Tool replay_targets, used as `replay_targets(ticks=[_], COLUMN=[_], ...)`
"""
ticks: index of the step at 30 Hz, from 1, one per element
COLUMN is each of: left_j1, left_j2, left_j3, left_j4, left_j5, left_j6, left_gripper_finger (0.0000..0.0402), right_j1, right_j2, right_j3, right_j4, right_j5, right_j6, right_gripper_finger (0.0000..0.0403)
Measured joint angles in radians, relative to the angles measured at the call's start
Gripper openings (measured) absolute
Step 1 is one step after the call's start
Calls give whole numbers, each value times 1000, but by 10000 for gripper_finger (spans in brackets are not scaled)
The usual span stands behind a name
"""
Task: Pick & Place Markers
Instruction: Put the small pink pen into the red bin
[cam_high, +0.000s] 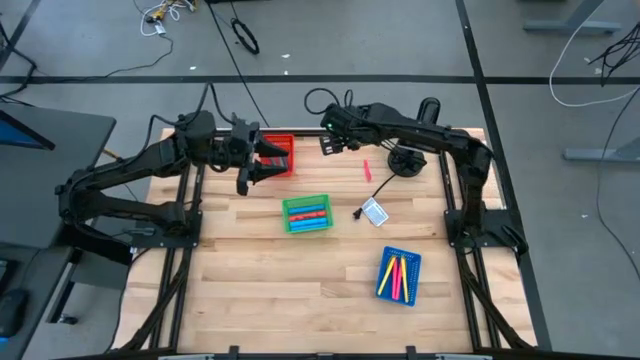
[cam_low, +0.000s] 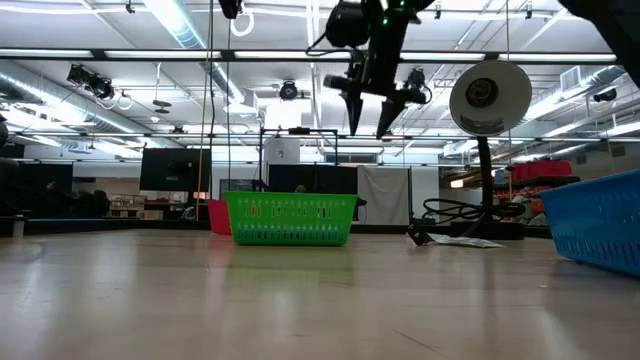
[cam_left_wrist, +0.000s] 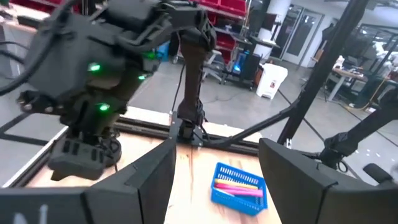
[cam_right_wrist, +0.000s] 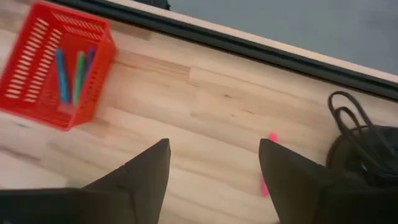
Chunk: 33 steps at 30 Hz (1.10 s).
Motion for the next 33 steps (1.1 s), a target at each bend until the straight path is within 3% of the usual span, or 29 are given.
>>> replay_targets(ticks=[6, 14, 28, 33], left_j1=[0, 0, 0, 0], left_j2=[2, 2, 3, 3], left_j3=[0, 0, 0, 0], left_j4=[-59, -141, -142, -144], left_j5=[7, 35, 93, 93], left_j6=[-2, -78, -73, -72], left_gripper_finger=[234, 234, 234, 234], right_j1=[-23, -71, -168, -205], right_j2=[76, 178, 229, 229], right_j3=[0, 0, -16, -101], right_j4=[0, -6, -27, -3], right_j5=[-1, -104, -134, -244], right_j6=[4, 5, -41, -46], right_gripper_finger=[240, 240, 240, 240])
